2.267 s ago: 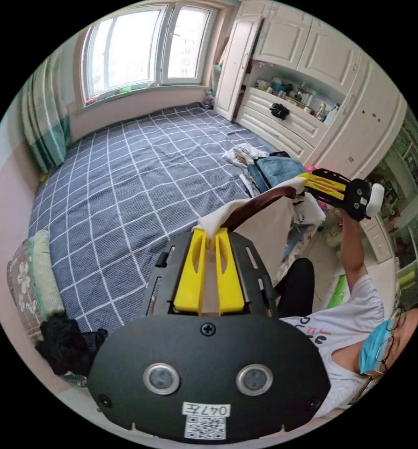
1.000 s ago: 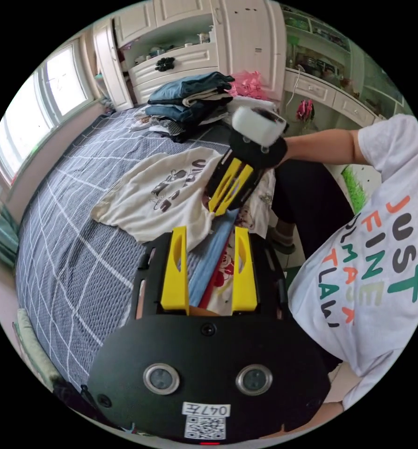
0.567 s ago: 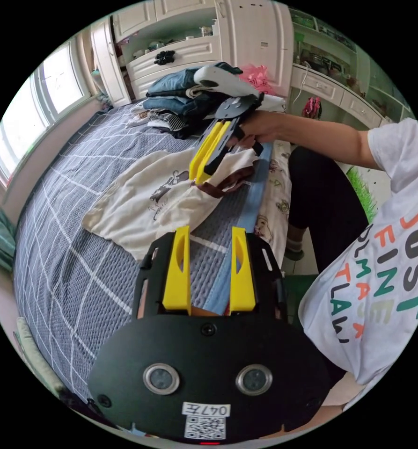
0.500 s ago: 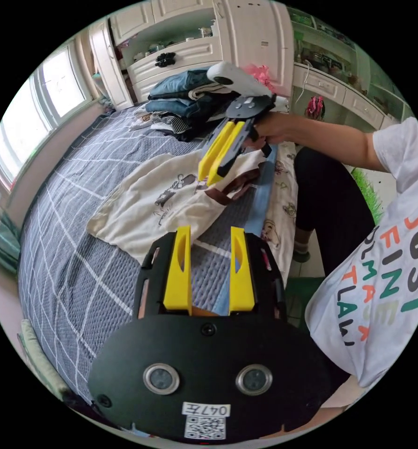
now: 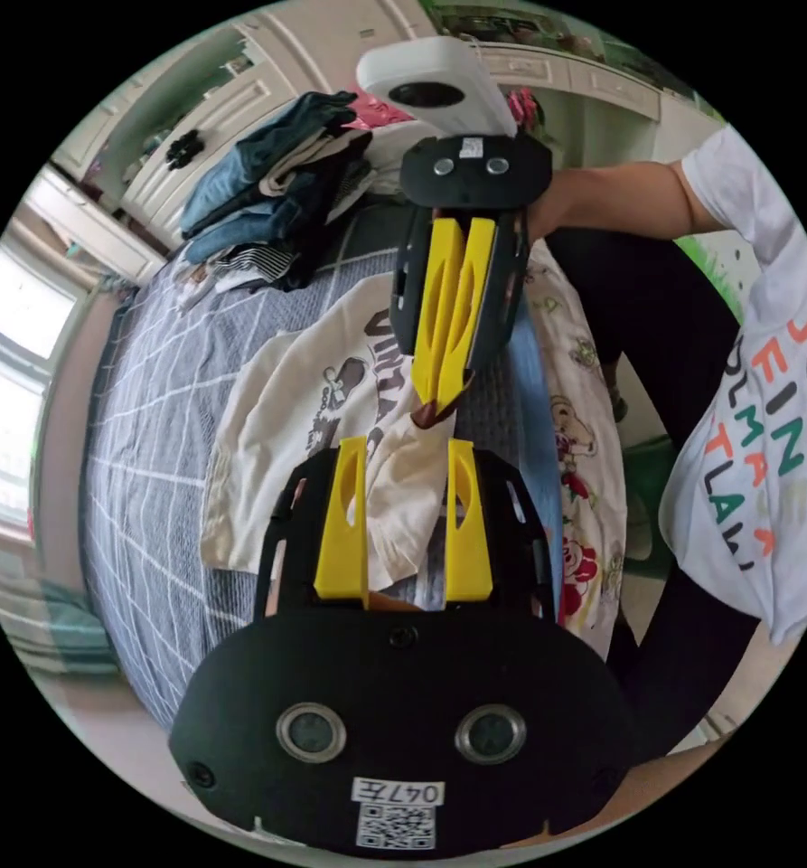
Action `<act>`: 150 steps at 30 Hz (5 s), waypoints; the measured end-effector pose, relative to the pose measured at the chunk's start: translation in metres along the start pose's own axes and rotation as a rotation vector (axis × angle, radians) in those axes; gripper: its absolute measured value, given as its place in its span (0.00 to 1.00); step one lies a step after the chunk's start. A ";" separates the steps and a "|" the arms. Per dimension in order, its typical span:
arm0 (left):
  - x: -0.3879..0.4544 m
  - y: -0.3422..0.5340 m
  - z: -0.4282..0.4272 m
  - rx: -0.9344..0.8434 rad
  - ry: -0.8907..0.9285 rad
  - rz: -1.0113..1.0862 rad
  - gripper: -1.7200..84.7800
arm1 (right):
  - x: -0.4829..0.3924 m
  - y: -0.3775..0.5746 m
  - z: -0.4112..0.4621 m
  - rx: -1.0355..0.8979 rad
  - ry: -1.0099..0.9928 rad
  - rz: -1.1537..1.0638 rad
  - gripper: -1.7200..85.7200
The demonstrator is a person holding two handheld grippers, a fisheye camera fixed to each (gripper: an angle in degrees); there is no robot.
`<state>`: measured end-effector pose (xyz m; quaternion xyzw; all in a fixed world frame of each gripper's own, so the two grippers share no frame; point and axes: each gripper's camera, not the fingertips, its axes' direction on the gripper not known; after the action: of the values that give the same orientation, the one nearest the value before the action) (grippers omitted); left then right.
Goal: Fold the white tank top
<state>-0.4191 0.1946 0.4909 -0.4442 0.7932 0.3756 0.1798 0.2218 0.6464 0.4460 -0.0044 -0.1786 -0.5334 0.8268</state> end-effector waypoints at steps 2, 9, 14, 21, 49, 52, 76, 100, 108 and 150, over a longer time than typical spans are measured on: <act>-0.006 -0.007 0.005 -0.008 0.071 0.046 0.16 | -0.003 0.004 -0.008 0.020 -0.014 -0.021 0.02; -0.013 -0.019 0.007 -0.038 0.179 0.111 0.09 | -0.018 0.016 -0.026 0.042 -0.052 -0.083 0.02; -0.003 -0.023 0.001 -0.063 0.201 0.144 0.02 | -0.032 0.013 -0.035 0.040 -0.057 -0.146 0.02; 0.026 -0.004 -0.029 -0.092 0.056 0.050 0.01 | -0.039 0.023 -0.080 0.018 0.093 -0.128 0.07; 0.103 0.120 -0.230 0.068 -0.184 -0.344 0.02 | -0.146 -0.012 -0.236 0.105 0.224 -0.141 0.02; 0.105 0.129 -0.298 0.152 -0.237 -0.423 0.02 | -0.177 -0.049 -0.290 0.143 0.362 -0.178 0.02; -0.028 0.114 -0.297 -0.039 -0.137 -0.139 0.02 | -0.129 -0.186 -0.258 -0.132 0.532 -0.273 0.02; -0.041 0.141 -0.061 -0.116 0.184 -0.477 0.02 | -0.049 -0.089 -0.049 -0.326 0.163 -0.003 0.02; -0.146 0.151 0.010 -0.244 0.195 -0.582 0.04 | 0.054 -0.087 0.015 -0.322 0.169 0.088 0.03; 0.006 0.310 0.024 0.163 0.049 -1.091 0.01 | -0.015 0.030 0.010 -0.200 0.193 0.373 0.05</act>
<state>-0.6835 0.3092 0.6066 -0.7840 0.4785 0.1548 0.3639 0.2398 0.6747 0.4561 -0.0683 -0.0410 -0.3846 0.9196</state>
